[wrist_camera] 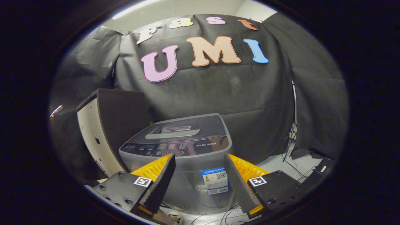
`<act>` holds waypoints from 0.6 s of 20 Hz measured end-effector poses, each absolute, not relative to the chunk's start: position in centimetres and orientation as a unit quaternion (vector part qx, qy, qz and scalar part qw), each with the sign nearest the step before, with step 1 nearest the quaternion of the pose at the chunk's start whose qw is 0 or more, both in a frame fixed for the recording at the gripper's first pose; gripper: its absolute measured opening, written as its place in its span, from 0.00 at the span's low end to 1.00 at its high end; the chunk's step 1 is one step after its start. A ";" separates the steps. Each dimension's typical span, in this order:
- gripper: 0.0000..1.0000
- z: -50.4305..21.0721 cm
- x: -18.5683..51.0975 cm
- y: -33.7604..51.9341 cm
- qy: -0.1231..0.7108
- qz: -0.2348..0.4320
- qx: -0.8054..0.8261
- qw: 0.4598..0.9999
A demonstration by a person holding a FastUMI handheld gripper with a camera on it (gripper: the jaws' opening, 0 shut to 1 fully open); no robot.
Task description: Put the clothes into the washing machine and then close the washing machine lid.
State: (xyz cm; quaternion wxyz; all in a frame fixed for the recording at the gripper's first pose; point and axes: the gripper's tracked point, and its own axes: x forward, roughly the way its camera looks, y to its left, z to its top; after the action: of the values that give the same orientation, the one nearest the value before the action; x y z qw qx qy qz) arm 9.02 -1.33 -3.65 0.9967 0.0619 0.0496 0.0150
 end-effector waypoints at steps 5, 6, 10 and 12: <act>0.97 -4.6 9.1 -2.5 0.062 0.002 0.067 0.996; 0.97 -4.5 8.9 -2.6 0.063 0.002 0.073 0.995; 0.97 -3.9 8.5 -2.9 0.052 -0.004 0.078 0.996; 0.97 -3.4 8.2 -3.0 0.042 -0.007 0.075 0.996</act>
State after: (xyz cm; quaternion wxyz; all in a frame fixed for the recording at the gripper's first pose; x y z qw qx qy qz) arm 8.21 -3.03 -3.38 0.9963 0.0751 0.0418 -0.0069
